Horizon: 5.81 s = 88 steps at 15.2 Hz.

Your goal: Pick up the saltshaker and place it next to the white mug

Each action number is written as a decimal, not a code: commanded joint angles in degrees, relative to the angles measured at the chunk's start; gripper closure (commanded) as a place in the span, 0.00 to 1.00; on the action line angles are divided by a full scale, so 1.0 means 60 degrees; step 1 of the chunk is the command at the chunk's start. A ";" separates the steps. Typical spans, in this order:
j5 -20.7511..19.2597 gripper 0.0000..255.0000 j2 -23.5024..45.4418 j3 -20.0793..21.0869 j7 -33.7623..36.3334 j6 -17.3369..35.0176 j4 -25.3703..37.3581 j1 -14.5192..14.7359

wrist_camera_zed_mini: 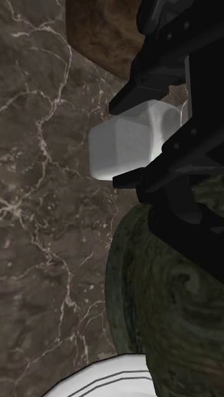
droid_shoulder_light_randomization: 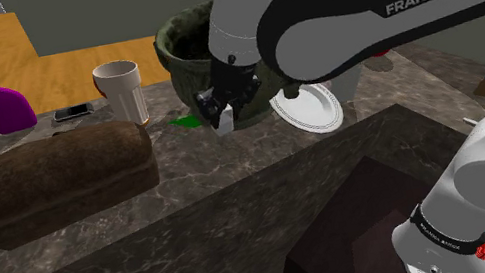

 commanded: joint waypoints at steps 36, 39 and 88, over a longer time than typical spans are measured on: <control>-0.0110 1.00 -0.2640 -0.5300 -0.5962 -0.1567 -0.1053 -0.0779; -0.0287 1.00 -0.2542 -0.5939 -0.6691 -0.1525 -0.1001 -0.1005; 0.0380 1.00 0.1370 -1.0523 -1.2255 0.2686 -0.1463 -0.1459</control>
